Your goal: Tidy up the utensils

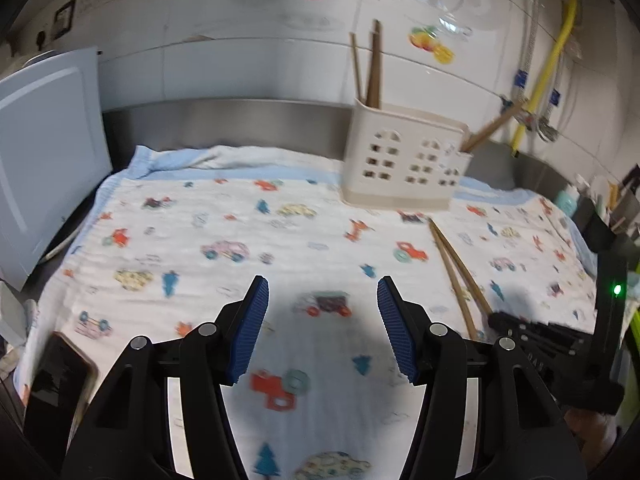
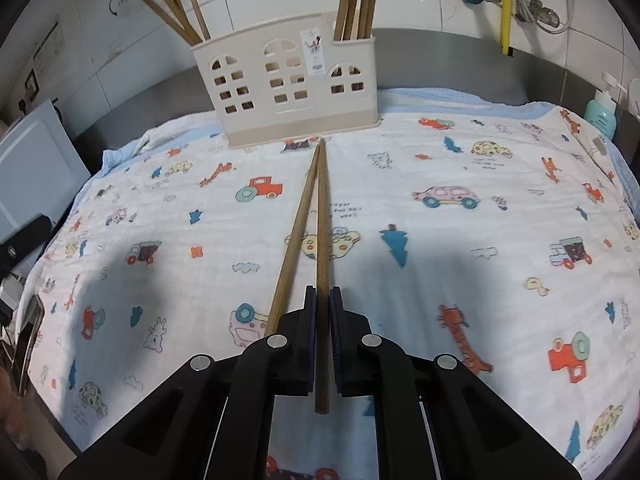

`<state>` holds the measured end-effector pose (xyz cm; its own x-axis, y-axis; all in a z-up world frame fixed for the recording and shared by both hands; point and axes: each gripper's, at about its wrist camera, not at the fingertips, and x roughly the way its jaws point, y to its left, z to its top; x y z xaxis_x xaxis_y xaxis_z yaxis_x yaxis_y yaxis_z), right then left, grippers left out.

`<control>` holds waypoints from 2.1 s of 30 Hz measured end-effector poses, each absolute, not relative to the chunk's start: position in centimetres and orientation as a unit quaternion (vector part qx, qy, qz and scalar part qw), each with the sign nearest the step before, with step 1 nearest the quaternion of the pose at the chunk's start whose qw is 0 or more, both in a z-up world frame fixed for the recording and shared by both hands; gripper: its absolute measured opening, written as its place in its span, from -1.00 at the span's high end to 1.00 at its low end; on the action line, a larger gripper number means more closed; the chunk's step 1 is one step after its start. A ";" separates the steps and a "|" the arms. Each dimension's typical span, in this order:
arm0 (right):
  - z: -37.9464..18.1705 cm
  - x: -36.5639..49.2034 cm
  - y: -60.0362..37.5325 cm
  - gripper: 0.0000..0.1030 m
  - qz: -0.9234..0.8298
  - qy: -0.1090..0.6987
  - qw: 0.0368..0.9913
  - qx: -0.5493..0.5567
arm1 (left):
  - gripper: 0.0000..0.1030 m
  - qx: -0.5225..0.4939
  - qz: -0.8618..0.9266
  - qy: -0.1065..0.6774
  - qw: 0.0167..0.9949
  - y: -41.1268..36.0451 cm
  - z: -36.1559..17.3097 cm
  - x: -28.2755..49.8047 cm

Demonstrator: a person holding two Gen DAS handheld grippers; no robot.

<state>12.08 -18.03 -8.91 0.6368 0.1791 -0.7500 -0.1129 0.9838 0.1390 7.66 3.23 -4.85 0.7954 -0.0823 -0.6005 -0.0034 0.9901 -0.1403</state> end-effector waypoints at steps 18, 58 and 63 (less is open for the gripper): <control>-9.1 9.9 -23.5 0.87 0.089 0.402 0.910 0.050 | -0.06 -0.064 -0.118 0.382 0.914 -6.1 -8.5 8.4; -9.9 9.0 -25.7 0.87 0.111 0.403 0.908 0.042 | 0.89 -0.031 -0.118 0.442 0.889 -11.6 -11.9 13.0; -8.0 8.6 -25.6 0.87 0.115 0.383 0.916 0.033 | 0.89 -0.042 -0.125 0.429 0.893 -10.3 -10.6 12.6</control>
<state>8.59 -25.56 -8.01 0.6794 0.2362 -0.6947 -0.1863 0.9713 0.1480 12.63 -10.33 -10.60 0.6001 -0.2584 -0.7570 0.1868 0.9655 -0.1814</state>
